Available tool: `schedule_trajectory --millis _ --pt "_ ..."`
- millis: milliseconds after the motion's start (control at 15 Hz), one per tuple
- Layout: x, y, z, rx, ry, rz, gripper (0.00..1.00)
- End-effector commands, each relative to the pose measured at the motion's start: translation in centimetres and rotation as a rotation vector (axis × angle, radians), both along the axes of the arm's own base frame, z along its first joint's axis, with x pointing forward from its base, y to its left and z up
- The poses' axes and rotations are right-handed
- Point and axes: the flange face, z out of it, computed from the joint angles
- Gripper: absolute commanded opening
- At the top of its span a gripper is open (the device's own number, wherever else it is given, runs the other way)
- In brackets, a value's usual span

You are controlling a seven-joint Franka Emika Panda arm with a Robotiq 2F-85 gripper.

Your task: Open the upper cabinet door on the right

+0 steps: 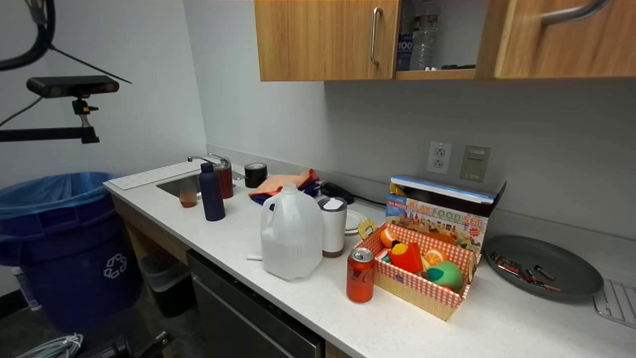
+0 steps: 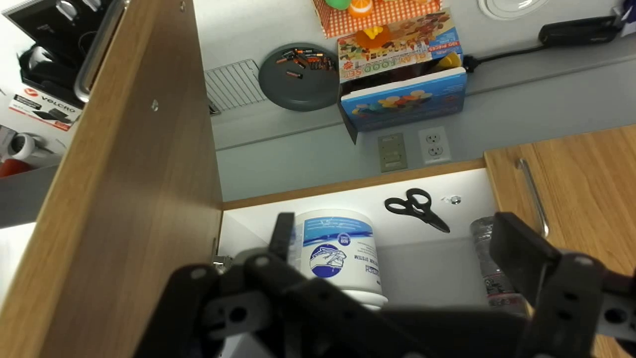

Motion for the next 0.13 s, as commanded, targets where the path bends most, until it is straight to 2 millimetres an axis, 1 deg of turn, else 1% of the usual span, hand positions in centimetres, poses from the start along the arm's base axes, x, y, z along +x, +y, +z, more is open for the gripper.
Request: schedule_trajectory --millis 0,67 --pt "0.04 -0.03 0.08 0.0 0.001 0.0 1.0" --pt "0.04 -0.03 0.08 0.0 0.001 0.0 1.0"
